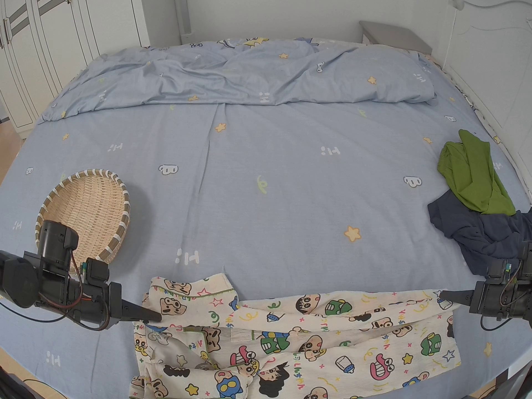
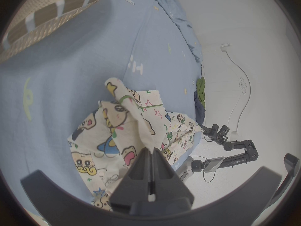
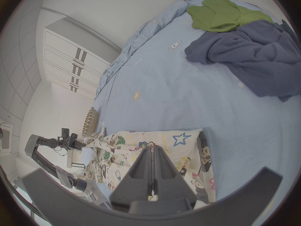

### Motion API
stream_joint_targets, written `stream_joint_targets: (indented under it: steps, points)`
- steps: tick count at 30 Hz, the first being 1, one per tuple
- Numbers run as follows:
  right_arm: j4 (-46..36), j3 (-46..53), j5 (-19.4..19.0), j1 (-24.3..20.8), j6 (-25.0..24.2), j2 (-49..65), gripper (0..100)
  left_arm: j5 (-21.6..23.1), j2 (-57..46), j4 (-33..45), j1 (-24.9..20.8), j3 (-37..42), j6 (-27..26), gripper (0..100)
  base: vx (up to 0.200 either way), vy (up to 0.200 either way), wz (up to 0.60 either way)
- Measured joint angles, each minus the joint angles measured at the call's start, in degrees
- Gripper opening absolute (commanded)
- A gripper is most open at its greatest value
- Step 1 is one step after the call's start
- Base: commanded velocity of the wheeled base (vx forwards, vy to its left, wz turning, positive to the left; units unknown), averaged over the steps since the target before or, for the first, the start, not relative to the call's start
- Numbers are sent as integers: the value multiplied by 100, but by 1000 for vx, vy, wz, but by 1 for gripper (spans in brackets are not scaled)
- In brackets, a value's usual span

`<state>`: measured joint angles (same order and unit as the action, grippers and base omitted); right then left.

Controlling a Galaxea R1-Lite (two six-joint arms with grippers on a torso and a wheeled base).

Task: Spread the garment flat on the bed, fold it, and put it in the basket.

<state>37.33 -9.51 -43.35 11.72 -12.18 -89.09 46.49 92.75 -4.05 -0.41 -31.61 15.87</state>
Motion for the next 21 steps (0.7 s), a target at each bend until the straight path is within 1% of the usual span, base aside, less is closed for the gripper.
stream_joint_targets:
  steps: [7,12,14,16,21]
  points:
    - [0,100,-4,63,112,-52,0,6,-239,-410,15,686,-11,0,0,0,0]
    - [13,96,-13,158,149,-201,0,9,-295,-613,15,1029,-15,0,0,0,0]
    - [17,74,-52,215,154,-265,0,11,-302,-646,21,1117,-15,0,0,0,0]
    - [26,52,-169,289,208,-327,0,9,-308,-649,23,1185,-15,0,0,0,0]
    - [35,48,-228,358,413,-464,0,-13,-304,-646,46,1243,-50,0,0,0,0]
